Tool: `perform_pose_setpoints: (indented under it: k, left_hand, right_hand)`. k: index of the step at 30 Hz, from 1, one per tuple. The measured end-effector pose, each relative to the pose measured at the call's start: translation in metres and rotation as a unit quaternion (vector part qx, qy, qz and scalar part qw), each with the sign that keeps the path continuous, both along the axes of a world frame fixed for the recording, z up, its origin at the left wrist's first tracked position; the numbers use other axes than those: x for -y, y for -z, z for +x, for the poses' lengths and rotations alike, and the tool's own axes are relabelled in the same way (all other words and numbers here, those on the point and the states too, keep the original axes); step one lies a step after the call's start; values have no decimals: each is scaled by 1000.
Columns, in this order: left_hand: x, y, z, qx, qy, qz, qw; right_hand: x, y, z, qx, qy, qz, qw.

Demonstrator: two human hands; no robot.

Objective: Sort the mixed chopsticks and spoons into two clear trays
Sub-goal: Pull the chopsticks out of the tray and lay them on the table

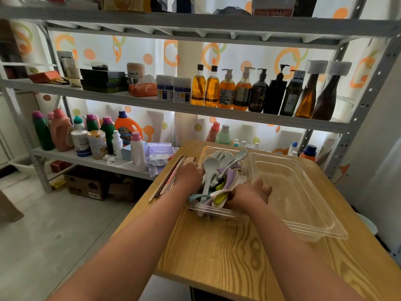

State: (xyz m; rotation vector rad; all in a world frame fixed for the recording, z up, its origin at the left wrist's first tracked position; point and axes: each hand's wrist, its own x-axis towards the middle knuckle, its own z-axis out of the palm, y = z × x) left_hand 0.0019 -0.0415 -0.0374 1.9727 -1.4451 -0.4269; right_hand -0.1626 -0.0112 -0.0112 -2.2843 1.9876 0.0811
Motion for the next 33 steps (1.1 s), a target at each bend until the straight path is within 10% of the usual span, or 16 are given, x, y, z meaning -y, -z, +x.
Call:
perform_pose_setpoints:
  k: [33]
  left_hand:
    - [7,4,2,6,1,6,1000]
  right_hand:
    - [15,8,17,-173,-26,-42,984]
